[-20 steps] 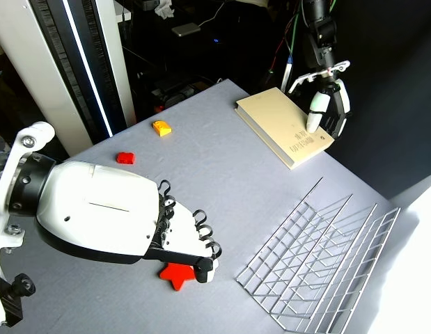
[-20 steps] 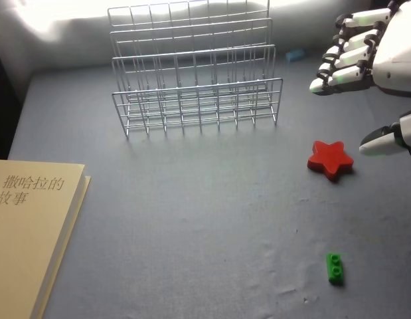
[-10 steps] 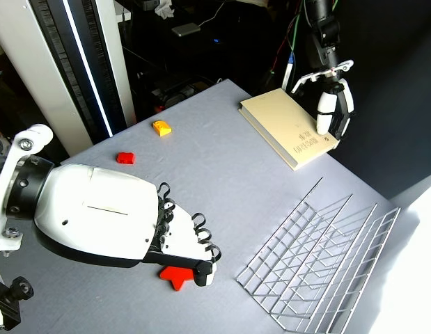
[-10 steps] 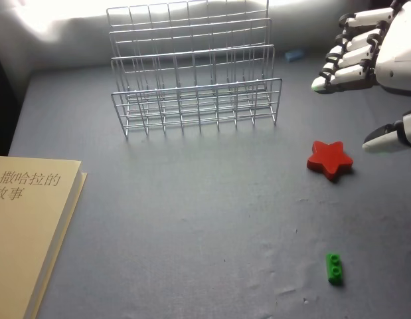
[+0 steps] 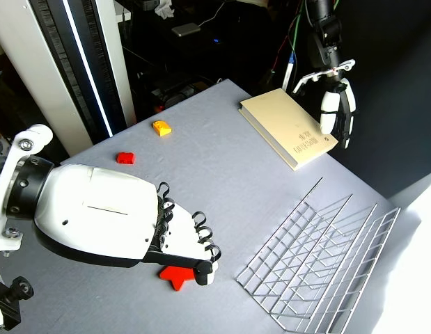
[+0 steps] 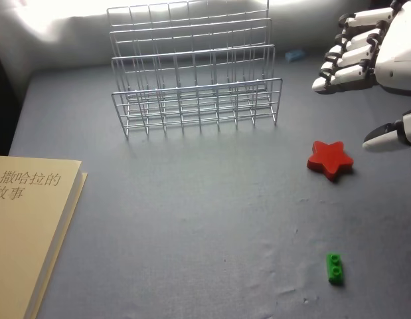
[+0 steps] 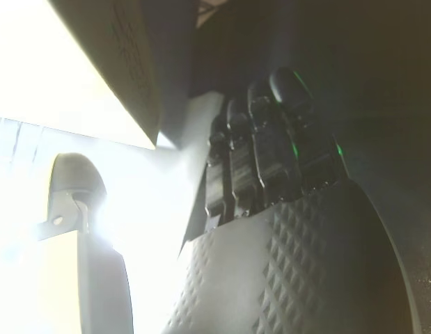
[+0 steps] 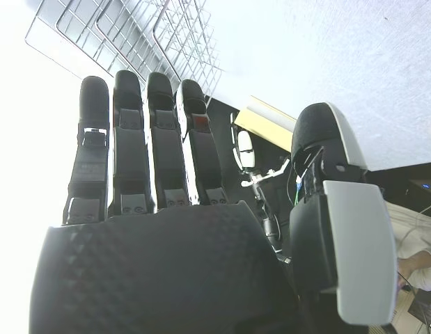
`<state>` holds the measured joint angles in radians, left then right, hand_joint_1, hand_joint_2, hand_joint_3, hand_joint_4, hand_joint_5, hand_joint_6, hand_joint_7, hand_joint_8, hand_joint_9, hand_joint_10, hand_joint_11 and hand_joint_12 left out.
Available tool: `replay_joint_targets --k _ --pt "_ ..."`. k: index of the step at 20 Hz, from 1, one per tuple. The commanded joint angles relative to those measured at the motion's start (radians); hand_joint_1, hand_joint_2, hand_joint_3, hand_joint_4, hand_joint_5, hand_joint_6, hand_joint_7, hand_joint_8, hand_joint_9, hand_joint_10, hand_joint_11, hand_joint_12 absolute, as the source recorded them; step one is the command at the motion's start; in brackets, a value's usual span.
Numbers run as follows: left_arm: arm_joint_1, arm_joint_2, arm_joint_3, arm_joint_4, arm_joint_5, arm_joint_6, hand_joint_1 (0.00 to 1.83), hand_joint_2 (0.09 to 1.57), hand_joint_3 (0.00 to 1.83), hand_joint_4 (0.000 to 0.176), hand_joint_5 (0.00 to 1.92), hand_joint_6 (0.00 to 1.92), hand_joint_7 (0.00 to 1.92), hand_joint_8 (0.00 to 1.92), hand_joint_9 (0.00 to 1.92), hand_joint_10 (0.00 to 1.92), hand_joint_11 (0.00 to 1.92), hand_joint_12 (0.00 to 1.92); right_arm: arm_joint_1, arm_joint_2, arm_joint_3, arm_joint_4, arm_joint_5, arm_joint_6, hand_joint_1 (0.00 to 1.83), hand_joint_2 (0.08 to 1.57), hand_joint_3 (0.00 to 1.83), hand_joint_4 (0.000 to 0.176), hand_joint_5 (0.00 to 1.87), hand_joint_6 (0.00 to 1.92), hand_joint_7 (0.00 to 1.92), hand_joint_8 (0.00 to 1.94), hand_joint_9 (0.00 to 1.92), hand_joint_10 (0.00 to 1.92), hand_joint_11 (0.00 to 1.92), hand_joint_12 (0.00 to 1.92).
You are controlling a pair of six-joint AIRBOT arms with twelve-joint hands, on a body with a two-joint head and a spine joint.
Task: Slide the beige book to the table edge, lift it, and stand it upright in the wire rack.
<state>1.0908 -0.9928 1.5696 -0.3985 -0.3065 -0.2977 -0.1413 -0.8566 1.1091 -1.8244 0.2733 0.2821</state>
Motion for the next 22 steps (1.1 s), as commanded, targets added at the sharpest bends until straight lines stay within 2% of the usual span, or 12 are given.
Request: replay_joint_targets --k 1,4,9,13,17,22 --pt "-0.001 0.011 0.003 -0.013 -0.070 -0.010 0.62 1.06 0.00 0.000 0.29 0.00 0.31 0.00 0.32 0.00 0.00 1.06 0.011 0.006 0.003 0.025 -0.021 -0.006 0.25 1.15 0.00 0.000 0.36 0.01 0.40 0.01 0.37 0.01 0.00 1.02" --pt "0.004 0.011 0.003 -0.013 -0.091 -0.010 0.61 1.05 0.00 0.000 0.30 0.00 0.33 0.01 0.36 0.01 0.02 1.15 0.011 0.006 0.003 0.025 -0.021 -0.006 0.27 1.15 0.00 0.000 0.37 0.01 0.40 0.00 0.38 0.01 0.00 1.01" --pt "0.020 0.015 -0.005 -0.010 -0.149 -0.027 0.66 1.04 0.00 0.000 0.34 0.01 0.40 0.01 0.43 0.03 0.04 1.18 0.011 0.007 0.003 0.025 -0.019 0.008 0.27 1.14 0.00 0.000 0.37 0.00 0.40 0.00 0.37 0.00 0.00 1.02" --pt "0.027 0.019 -0.009 0.000 -0.152 -0.035 0.63 1.05 0.00 0.000 0.32 0.00 0.37 0.00 0.41 0.01 0.03 1.14 0.011 0.009 0.003 0.025 -0.017 0.012 0.25 1.14 0.00 0.000 0.35 0.00 0.39 0.00 0.37 0.00 0.00 1.03" --pt "0.036 0.017 -0.005 0.034 -0.153 -0.029 0.65 1.04 0.00 0.000 0.32 0.00 0.38 0.00 0.40 0.00 0.02 1.08 0.011 0.010 0.005 0.025 -0.013 0.013 0.22 1.15 0.00 0.000 0.37 0.00 0.39 0.00 0.37 0.00 0.00 0.97" --pt "0.048 0.015 -0.005 0.062 -0.152 -0.019 0.62 1.05 0.00 0.000 0.31 0.00 0.38 0.00 0.40 0.00 0.01 1.06 0.011 0.010 0.005 0.025 -0.001 0.012 0.26 1.14 0.00 0.000 0.37 0.00 0.40 0.00 0.38 0.00 0.00 1.02"
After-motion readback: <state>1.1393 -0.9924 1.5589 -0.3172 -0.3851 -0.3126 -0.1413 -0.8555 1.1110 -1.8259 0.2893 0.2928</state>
